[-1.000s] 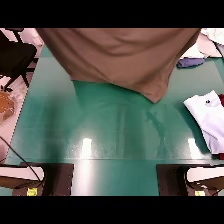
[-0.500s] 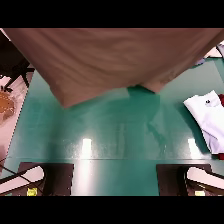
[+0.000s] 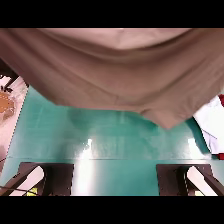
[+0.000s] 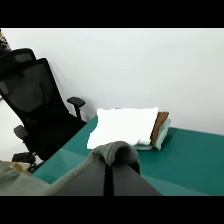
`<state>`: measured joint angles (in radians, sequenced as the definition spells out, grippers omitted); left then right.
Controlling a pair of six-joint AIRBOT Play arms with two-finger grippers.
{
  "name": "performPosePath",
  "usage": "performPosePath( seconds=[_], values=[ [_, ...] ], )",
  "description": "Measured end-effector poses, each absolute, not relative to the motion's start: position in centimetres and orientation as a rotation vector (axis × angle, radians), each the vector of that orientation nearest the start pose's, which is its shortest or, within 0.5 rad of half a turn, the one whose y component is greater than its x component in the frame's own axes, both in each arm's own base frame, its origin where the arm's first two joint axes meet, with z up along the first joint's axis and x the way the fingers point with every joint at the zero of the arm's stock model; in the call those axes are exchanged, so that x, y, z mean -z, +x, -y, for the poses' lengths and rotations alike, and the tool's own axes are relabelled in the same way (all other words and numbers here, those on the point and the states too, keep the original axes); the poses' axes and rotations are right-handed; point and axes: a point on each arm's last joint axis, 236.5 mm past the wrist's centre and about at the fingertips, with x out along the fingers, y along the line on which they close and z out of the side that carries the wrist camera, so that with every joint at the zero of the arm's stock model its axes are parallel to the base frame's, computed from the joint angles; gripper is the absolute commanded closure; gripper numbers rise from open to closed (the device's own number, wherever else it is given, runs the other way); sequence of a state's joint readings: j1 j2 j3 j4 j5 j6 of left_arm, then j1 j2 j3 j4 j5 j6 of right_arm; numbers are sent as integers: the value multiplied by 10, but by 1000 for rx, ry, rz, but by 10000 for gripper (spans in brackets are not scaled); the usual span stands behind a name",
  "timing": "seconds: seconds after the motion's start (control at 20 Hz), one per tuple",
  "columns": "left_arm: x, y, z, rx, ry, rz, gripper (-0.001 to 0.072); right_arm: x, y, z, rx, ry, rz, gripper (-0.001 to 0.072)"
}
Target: Fold the shirts.
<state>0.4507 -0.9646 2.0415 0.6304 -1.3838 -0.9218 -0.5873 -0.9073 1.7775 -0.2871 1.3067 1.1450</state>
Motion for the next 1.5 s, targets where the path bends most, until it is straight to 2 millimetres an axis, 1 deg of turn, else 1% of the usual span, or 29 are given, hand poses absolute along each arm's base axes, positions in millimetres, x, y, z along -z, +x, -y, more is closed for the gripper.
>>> performPosePath(
  seconds=[0.15, 0.25, 0.35, 0.4, 0.5, 0.6, 0.7, 0.75, 0.9, 1.0, 1.1, 1.15, 1.25, 1.35, 1.4, 1.5],
  values=[
    [-509, 252, 78, 424, 332, 7, 688, -508, 263, -85, -580, 193, 29, 688],
    [-512, 241, 77, 385, 361, 16, 687, -516, 254, -88, -559, 173, 65, 688],
    [-508, 240, 71, 351, 373, -1, 687, -513, 257, -81, -519, 155, 58, 689],
    [-503, 244, 67, 344, 367, -18, 687, -508, 263, -76, -507, 155, 39, 689],
    [-481, 259, 57, 343, 328, -77, 687, -489, 283, -66, -511, 179, -34, 689],
    [-446, 283, 45, 354, 259, -160, 688, -461, 312, -59, -551, 228, -134, 689],
    [-406, 310, 36, 382, 187, -220, 687, -430, 342, -63, -614, 276, -228, 689],
    [-384, 324, 33, 398, 149, -239, 687, -409, 360, -65, -641, 302, -283, 689],
    [-322, 364, 29, 419, 53, -266, 687, -329, 419, -69, -645, 362, -459, 688],
    [-278, 391, 31, 420, 16, -292, 687, -275, 453, -70, -623, 398, -550, 688],
    [-240, 420, 38, 419, 0, -311, 687, -228, 479, -70, -604, 421, -616, 688],
    [-227, 435, 41, 408, -2, -308, 687, -207, 490, -70, -599, 426, -643, 688],
    [-208, 466, 40, 359, -19, -279, 687, -177, 511, -66, -583, 427, -675, 688],
    [-192, 492, 34, 307, -38, -265, 687, -160, 532, -62, -576, 426, -682, 688],
    [-185, 502, 34, 297, -40, -266, 687, -152, 541, -60, -577, 423, -689, 688],
    [-176, 514, 37, 301, -33, -272, 688, -142, 552, -60, -595, 415, -704, 689]
  ],
)
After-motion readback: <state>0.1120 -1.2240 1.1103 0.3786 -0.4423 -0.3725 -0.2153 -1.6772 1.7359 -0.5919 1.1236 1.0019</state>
